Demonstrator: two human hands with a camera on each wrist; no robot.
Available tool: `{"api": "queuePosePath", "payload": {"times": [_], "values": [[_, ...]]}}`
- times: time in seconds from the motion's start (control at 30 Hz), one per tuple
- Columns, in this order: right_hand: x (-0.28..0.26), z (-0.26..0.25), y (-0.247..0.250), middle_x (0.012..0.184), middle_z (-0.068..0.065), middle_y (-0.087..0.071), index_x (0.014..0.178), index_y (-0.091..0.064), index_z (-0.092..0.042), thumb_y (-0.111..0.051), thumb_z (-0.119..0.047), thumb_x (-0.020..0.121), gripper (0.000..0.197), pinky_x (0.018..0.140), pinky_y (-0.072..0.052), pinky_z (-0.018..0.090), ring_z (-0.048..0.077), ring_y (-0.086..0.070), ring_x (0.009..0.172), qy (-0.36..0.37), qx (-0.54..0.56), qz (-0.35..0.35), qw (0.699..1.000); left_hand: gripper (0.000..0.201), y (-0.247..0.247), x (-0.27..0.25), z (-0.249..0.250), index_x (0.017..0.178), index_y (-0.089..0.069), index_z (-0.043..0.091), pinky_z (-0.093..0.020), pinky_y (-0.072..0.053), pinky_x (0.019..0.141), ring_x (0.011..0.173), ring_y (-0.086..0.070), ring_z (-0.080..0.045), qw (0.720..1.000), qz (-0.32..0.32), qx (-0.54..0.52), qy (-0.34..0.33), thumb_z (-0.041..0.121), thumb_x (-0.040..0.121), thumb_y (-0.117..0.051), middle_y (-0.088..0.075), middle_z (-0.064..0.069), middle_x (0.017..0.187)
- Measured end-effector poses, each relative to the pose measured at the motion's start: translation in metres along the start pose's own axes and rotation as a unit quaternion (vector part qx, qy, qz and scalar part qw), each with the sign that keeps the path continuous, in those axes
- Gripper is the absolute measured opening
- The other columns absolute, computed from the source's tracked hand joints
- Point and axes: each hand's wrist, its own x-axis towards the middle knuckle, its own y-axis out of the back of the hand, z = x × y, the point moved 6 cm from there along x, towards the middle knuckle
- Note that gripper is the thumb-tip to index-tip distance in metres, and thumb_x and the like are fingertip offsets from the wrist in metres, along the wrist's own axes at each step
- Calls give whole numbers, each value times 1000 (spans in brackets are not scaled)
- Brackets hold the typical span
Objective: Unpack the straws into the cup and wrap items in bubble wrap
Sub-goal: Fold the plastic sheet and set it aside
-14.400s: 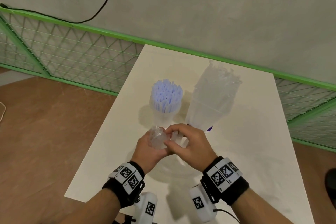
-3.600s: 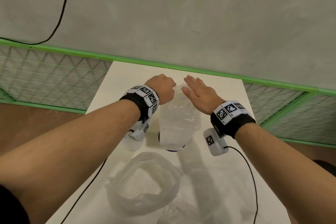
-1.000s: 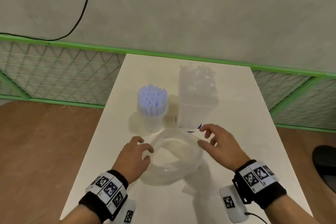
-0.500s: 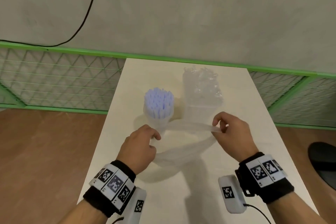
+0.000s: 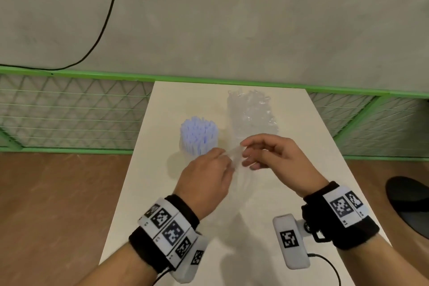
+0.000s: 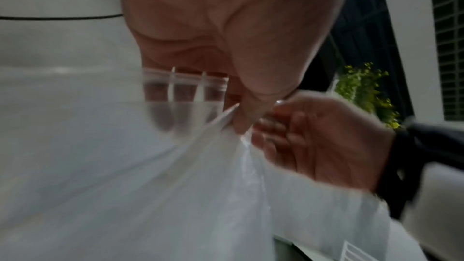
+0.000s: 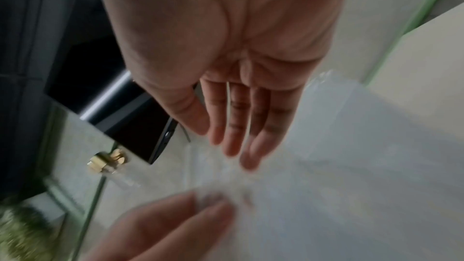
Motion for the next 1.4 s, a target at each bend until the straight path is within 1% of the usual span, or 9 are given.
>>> {"api": "queuePosePath", "payload": {"times": [0.13, 0.23, 0.37, 0.6, 0.93, 1.1, 1.23, 1.3, 1.4], "values": [[-4, 38, 55, 101, -11, -68, 97, -69, -28, -64, -9, 90, 21, 74, -46, 19, 9, -62, 88, 5, -154, 137, 978, 17, 14, 5, -11, 80, -64, 20, -20, -41, 70, 76, -53, -4, 991, 24, -132, 6, 25, 96, -61, -56, 18, 76], [-8, 77, 74, 115, -15, -60, 114, -62, -35, -63, -21, 93, 25, 77, -46, 18, 11, -61, 95, -75, -182, 107, 975, 29, 23, 8, -9, 66, -57, 31, -5, -37, 63, 64, -53, 5, 974, 14, -223, 24, 20, 91, -69, -56, 22, 62], [-7, 98, 78, 104, 0, -68, 120, -63, -20, -56, -19, 98, 23, 78, -52, 38, 22, -63, 78, -137, 62, 71, 986, 34, 20, 10, -17, 73, -66, 14, -18, -36, 60, 57, -42, -5, 949, -14, -310, 64, 46, 82, -74, -51, 9, 59], [11, 78, 89, 87, 7, -65, 113, -64, -5, -55, -3, 96, 19, 64, -54, 22, 14, -62, 68, -115, 152, 56, 980, 78, 14, 14, -21, 89, -56, -7, -45, -44, 66, 70, -49, -26, 927, -16, -366, 81, 67, 72, -72, -56, -29, 78], [35, 53, 160, 67, 9, -61, 81, -69, -5, -64, 1, 89, 11, 53, -49, 18, 12, -53, 54, -74, -10, 149, 986, 57, 37, 9, -50, 74, -42, -11, -38, -49, 61, 61, -51, -21, 896, 111, -401, 153, 36, 84, -74, -54, 7, 58], [34, 43, 188, 76, 0, -62, 91, -64, -11, -60, -14, 95, 7, 72, -48, 27, 11, -55, 68, -13, 168, 229, 959, 22, 40, 11, -49, 81, -41, 10, -26, -49, 45, 46, -61, -17, 841, 154, -482, 193, 8, 95, -58, -64, 1, 62], [24, 81, 142, 122, -3, -65, 124, -58, -21, -73, -51, 75, 59, 83, -48, 39, 20, -60, 105, -124, 281, 105, 946, 31, 30, 15, -48, 90, -34, 28, -30, -46, 49, 50, -57, -13, 789, 199, -544, 208, 7, 98, -55, -64, -2, 70], [17, 99, 114, 126, 3, -66, 133, -55, -20, -84, -45, 65, 78, 81, -52, 38, 23, -62, 110, -156, 281, 27, 947, 33, 23, 16, -48, 88, -34, 30, -26, -49, 50, 55, -56, -12, 779, 204, -555, 209, 6, 99, -53, -63, -1, 69], [17, 104, 105, 100, 7, -70, 130, -56, -14, -71, -13, 82, 51, 68, -56, 28, 18, -69, 81, -137, 273, 51, 951, 31, 18, 16, -46, 79, -48, 27, -32, -48, 59, 66, -56, -13, 793, 174, -548, 201, 4, 99, -51, -62, 2, 73]]}}
